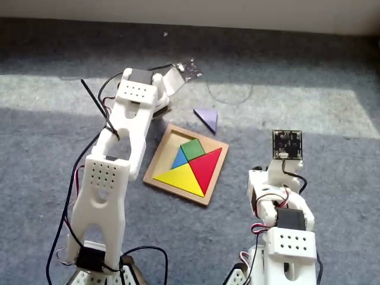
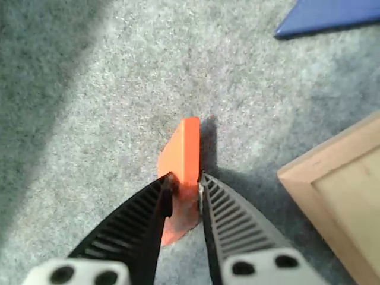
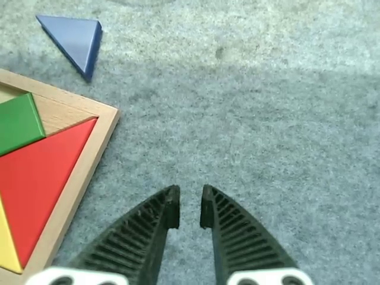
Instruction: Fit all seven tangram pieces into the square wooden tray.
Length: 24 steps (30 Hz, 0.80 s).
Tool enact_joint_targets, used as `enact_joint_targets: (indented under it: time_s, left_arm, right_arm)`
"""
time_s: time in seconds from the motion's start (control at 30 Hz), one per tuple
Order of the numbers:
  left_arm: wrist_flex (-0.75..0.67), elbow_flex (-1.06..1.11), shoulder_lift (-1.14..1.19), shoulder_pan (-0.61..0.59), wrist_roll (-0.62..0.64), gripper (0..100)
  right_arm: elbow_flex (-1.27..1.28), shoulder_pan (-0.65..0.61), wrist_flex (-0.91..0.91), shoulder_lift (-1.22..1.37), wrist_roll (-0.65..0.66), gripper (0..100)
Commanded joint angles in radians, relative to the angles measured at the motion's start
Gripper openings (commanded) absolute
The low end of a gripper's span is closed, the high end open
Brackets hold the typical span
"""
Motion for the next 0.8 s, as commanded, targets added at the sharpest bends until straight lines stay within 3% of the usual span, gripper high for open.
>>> enact_joint_targets:
  time_s: [0.0,0.23,0.5,0.77]
  left_arm:
    - [0.164,-0.065,-0.013,-0.004,-0.002,1]
    - [0.410,-0.234,-0.039,-0.007,0.006,0]
    - [0.414,-0.216,-0.084,-0.035,0.095,0]
    - [0.414,0.070,-0.363,-0.002,0.132,0]
  right_arm:
    - [-0.007,0.007,-0.021,-0.013,0.012,7.7]
    - [-0.007,0.008,-0.021,-0.013,0.012,7.7]
    - [-0.007,0.008,-0.021,-0.013,0.012,7.7]
    - [-0.007,0.008,-0.021,-0.013,0.012,7.7]
